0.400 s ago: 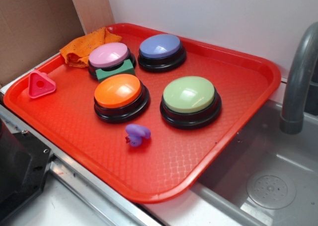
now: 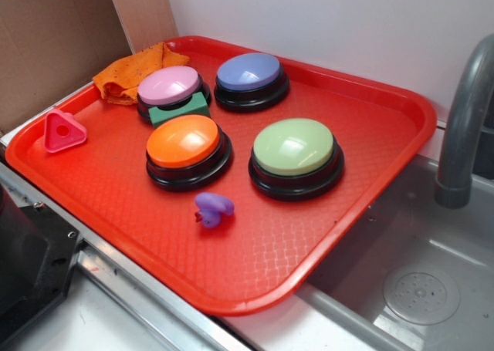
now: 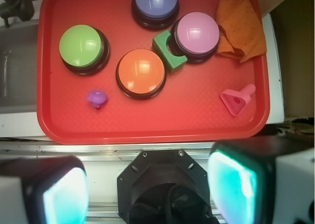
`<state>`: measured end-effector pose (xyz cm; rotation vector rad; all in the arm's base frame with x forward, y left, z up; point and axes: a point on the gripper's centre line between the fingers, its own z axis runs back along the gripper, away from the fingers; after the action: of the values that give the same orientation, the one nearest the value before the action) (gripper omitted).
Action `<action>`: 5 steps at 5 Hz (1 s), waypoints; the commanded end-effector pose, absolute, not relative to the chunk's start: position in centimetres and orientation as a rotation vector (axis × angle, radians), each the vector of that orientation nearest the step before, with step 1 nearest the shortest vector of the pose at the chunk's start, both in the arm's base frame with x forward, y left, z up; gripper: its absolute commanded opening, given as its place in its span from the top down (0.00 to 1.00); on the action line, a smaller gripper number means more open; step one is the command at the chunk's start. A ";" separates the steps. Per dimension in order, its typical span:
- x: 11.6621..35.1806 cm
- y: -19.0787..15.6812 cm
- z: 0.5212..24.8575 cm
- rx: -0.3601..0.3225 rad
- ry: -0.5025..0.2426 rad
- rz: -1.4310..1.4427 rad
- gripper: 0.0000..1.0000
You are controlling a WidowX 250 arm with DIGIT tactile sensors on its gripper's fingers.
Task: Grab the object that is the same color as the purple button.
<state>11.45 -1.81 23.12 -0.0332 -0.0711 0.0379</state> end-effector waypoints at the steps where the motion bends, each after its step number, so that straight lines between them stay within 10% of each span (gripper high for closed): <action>1: 13.2 -4.2 21.2 -0.036 -0.108 0.109 0.00; 3: 15.3 -7.6 13.9 -0.168 -0.155 0.183 0.00; 5: 17.5 -10.2 9.2 -0.103 -0.202 0.318 0.00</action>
<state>16.93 -9.88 8.54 -0.0841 -0.1769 0.3254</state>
